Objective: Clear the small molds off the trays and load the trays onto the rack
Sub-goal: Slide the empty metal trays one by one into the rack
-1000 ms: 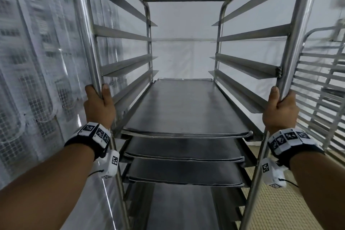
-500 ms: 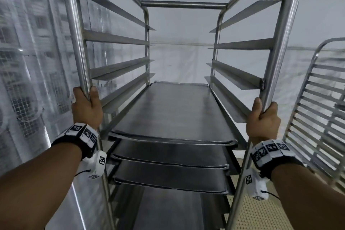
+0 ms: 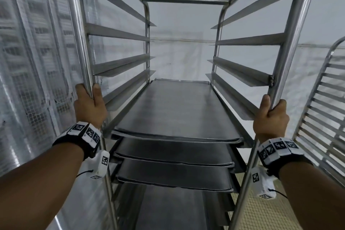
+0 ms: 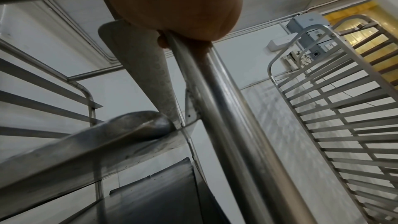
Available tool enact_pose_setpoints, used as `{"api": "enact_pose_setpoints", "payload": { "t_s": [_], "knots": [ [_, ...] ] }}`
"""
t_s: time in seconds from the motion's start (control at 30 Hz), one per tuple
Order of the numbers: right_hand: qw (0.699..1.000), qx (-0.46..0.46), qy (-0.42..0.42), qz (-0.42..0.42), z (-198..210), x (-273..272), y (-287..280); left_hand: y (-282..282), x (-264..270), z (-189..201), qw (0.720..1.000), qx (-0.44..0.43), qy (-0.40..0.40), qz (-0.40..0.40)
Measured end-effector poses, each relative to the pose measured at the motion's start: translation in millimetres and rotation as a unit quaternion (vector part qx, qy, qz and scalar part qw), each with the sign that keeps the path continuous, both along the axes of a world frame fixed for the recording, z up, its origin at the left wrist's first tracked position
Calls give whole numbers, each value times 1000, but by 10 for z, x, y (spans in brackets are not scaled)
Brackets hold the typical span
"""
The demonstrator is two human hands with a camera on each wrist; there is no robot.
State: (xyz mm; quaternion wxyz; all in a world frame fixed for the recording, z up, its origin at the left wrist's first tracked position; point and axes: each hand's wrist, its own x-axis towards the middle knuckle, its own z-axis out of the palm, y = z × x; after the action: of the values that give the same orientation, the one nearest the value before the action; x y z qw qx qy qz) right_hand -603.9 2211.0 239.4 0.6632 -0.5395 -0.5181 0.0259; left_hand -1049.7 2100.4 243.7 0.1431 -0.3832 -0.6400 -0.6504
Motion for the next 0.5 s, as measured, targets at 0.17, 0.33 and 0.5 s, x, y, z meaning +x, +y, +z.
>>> {"api": "enact_pose_setpoints", "payload": {
  "t_s": [0.17, 0.33, 0.5],
  "knots": [
    [1000, -6, 10, -11, -3, -156, 427, 424, -114, 23, 1000, 0, -4, -8],
    [999, 0, 8, -34, -31, -380, 838, 905, -337, 28, 1000, -6, -22, -12],
    [999, -4, 7, -54, -43, -545, 1193, 1366, -522, 46, 1000, 1, -17, -27]
  ]
}}
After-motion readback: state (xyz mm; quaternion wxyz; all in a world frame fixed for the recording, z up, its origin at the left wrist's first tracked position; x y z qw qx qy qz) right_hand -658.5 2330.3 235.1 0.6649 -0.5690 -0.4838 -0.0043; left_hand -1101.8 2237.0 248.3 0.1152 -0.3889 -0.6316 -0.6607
